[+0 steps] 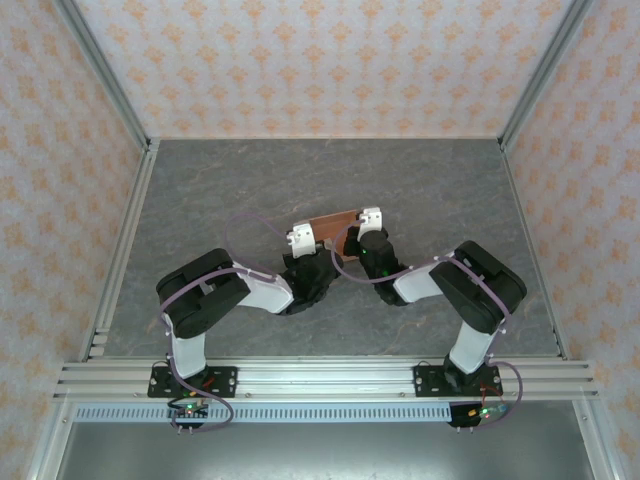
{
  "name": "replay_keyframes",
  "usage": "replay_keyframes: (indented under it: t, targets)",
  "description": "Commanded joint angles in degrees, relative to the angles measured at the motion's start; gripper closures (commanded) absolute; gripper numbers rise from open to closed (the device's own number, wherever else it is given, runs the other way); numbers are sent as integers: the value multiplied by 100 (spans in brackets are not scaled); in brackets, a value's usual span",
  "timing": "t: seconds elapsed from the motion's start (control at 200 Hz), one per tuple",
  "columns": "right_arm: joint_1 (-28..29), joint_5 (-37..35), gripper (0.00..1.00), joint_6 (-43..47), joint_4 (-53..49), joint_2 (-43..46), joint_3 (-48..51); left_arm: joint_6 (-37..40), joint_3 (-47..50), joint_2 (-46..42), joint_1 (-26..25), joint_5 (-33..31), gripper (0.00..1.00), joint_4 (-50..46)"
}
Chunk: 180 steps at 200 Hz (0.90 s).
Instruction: Fold the paper box
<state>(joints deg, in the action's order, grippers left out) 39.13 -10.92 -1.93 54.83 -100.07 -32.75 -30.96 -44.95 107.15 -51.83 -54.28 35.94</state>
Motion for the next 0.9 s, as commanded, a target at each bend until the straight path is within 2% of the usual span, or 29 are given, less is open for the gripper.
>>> replay_keyframes:
  t: [0.0, 0.515, 0.896]
  targets:
    - [-9, -218, 100, -250, -34, -162, 216, 2, 198, 190, -2, -420, 100, -186]
    - [3, -257, 94, -293, 260, -220, 441, 209, 340, 424, -7, -583, 99, 44]
    - [4, -284, 72, -404, -470, 500, 487, 240, 260, 361, -11, -654, 99, -138]
